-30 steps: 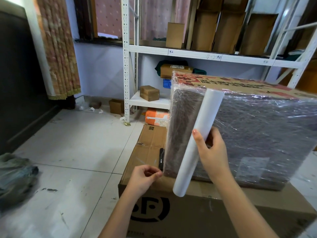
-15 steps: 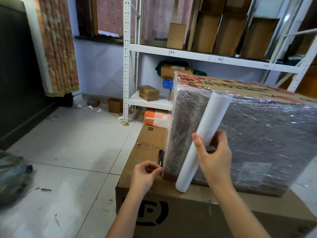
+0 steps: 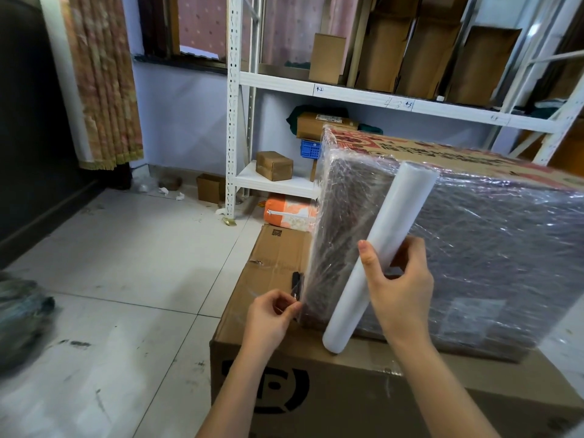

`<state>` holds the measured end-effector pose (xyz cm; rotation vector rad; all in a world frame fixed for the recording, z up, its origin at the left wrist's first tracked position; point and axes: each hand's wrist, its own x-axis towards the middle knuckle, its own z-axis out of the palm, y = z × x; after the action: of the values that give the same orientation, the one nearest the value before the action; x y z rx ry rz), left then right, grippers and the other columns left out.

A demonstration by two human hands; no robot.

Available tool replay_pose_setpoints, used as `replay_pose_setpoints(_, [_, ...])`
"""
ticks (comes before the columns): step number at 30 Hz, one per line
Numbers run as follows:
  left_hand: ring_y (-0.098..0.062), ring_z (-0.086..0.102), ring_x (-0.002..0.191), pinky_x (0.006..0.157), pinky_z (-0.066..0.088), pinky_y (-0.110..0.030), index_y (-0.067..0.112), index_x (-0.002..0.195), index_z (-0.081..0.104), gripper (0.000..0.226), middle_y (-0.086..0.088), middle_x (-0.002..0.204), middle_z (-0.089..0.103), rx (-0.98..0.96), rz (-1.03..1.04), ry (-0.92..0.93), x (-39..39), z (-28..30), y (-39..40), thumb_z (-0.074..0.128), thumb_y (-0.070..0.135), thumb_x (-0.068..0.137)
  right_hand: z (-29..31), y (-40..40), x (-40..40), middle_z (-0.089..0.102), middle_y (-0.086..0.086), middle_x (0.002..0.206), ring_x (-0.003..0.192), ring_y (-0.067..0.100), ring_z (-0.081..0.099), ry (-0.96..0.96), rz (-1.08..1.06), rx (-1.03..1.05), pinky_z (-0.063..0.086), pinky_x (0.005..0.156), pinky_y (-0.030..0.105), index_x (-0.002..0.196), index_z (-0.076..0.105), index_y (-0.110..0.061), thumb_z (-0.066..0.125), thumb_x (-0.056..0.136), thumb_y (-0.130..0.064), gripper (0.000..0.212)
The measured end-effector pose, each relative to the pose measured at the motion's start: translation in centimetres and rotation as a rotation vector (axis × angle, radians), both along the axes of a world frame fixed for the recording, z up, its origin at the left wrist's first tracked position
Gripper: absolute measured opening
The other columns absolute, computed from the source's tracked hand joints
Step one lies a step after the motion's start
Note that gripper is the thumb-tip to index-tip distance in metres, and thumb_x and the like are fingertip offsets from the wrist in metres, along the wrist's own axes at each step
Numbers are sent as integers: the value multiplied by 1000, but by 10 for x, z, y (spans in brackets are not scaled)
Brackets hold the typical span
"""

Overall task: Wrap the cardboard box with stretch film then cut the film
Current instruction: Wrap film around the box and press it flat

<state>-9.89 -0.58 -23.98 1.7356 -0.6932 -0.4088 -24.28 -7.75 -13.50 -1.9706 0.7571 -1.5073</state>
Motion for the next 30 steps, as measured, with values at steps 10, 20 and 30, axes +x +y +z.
replay_pose_setpoints(10, [-13, 62, 70, 64, 51, -22, 21, 78, 65, 7, 1, 77, 66, -28, -69, 26, 3, 3, 4, 72, 19, 82, 0, -1, -2, 57, -11, 80, 72, 10, 59, -8, 25, 11, 53, 64, 32, 90, 47, -29, 60, 72, -56, 35])
replay_pose_setpoints(20, [-17, 66, 58, 60, 56, -28, 15, 85, 59, 16, -6, 82, 66, -40, -63, 112, 5, 9, 0, 73, 12, 79, -1, -2, -3, 57, -13, 82, 74, 9, 60, -8, 46, 18, 56, 66, 37, 86, 45, -36, 59, 71, -57, 29])
replay_pose_setpoints(30, [-26, 63, 79, 75, 54, -35, 7, 77, 53, 15, -17, 83, 63, -156, 38, 545, -3, 9, -7, 57, -5, 86, -2, -3, -2, 58, -19, 80, 76, 6, 61, -13, 42, 25, 57, 67, 38, 85, 46, -40, 60, 71, -57, 26])
